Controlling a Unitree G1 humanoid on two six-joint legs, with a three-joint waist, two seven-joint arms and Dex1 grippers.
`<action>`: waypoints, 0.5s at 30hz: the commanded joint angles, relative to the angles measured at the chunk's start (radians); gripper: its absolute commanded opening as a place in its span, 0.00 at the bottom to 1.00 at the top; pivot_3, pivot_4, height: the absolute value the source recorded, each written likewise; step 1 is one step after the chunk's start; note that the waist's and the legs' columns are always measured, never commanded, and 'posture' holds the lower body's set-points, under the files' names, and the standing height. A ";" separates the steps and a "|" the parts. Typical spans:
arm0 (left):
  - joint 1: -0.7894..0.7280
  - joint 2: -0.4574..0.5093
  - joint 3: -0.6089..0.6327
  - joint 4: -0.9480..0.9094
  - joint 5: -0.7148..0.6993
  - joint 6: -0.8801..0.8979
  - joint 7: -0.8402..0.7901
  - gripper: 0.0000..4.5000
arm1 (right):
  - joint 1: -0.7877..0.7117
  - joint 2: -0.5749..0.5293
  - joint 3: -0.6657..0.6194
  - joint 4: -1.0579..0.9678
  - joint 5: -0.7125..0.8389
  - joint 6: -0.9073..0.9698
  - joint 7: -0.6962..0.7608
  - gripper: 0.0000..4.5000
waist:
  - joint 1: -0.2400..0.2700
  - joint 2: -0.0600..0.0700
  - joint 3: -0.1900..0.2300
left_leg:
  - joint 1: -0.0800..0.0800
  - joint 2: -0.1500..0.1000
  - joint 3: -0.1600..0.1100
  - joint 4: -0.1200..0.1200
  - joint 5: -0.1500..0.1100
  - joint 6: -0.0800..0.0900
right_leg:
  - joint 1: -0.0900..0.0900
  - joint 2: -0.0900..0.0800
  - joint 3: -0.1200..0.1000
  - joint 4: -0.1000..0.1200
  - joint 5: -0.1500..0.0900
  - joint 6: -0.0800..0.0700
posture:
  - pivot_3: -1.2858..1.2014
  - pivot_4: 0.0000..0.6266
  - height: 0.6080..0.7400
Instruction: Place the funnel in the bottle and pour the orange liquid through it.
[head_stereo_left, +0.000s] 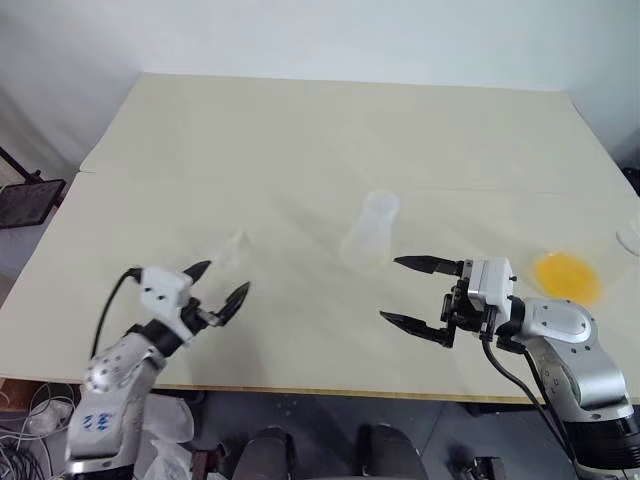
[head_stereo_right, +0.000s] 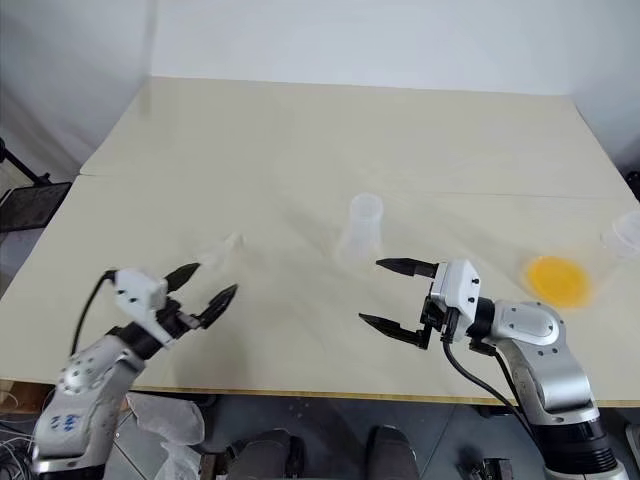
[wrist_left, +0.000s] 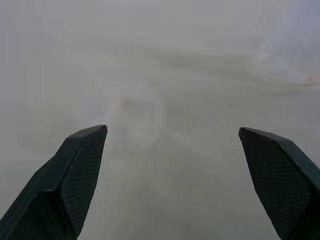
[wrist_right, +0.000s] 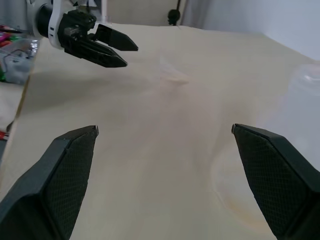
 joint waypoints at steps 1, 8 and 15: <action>-0.064 -0.028 -0.027 0.071 0.053 -0.008 0.075 1.00 | 0.025 -0.012 -0.030 -0.058 0.005 0.001 -0.022 1.00 | -0.003 0.000 0.000 | 0.000 0.000 0.000 0.000 0.000 0.000 | 0.000 0.000 0.000 0.000 0.000 0.000 | 0.52 0.24 1.00; -0.148 -0.043 -0.031 0.162 0.098 -0.016 0.146 1.00 | 0.066 -0.005 -0.034 -0.075 0.004 0.001 -0.054 1.00 | -0.010 0.000 0.000 | 0.000 0.001 0.000 0.000 0.000 0.000 | 0.000 0.001 0.000 0.000 0.000 0.000 | 0.52 0.24 1.00; -0.209 -0.057 0.039 0.262 0.078 -0.011 0.220 0.80 | 0.102 0.002 -0.038 -0.091 -0.002 -0.012 -0.085 1.00 | -0.008 0.000 0.000 | 0.000 0.000 0.000 0.000 0.000 0.000 | 0.000 0.000 0.000 0.000 0.000 0.000 | 0.52 0.24 1.00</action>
